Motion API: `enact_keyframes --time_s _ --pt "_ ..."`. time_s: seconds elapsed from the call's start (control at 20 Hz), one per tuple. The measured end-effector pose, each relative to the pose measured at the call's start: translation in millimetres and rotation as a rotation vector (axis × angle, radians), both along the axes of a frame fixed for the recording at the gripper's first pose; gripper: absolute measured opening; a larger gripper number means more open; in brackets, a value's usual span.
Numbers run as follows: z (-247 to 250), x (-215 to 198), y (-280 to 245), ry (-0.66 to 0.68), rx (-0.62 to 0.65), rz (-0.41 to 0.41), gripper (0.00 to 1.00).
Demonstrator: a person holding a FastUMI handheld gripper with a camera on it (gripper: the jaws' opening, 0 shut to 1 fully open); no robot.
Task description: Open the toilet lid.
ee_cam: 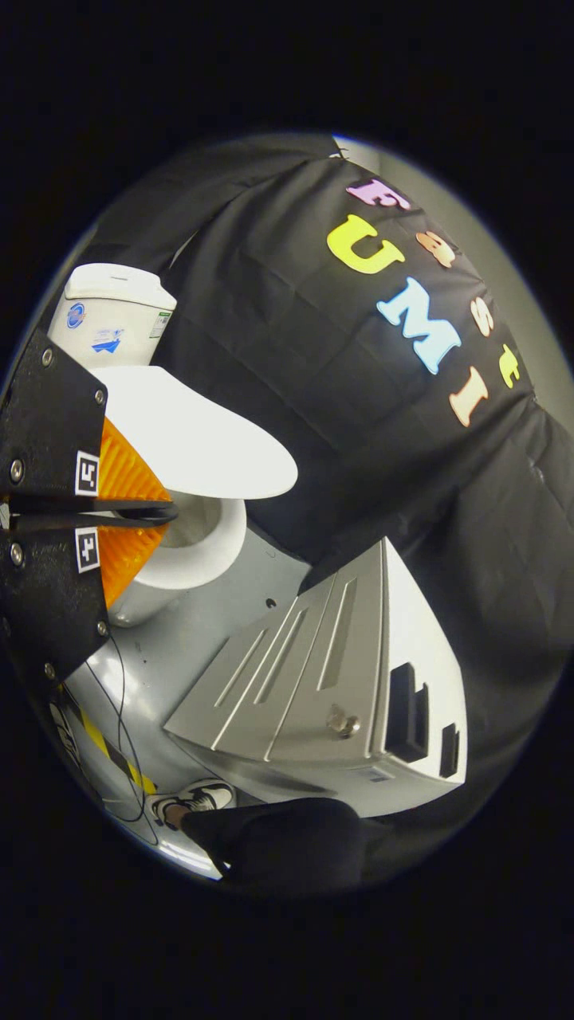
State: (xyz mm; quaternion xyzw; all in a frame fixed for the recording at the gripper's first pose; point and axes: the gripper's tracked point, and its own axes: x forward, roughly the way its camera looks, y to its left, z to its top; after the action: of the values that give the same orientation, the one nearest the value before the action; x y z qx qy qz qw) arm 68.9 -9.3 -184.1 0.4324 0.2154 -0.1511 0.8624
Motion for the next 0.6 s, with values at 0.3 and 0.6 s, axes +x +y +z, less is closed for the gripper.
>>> enact_keyframes --time_s 0.3,0.6 --pt "46.3 3.8 9.9 -0.016 -0.152 0.06 0.0" --pt "100.4 7.1 28.9 -0.067 -0.322 0.098 0.0"
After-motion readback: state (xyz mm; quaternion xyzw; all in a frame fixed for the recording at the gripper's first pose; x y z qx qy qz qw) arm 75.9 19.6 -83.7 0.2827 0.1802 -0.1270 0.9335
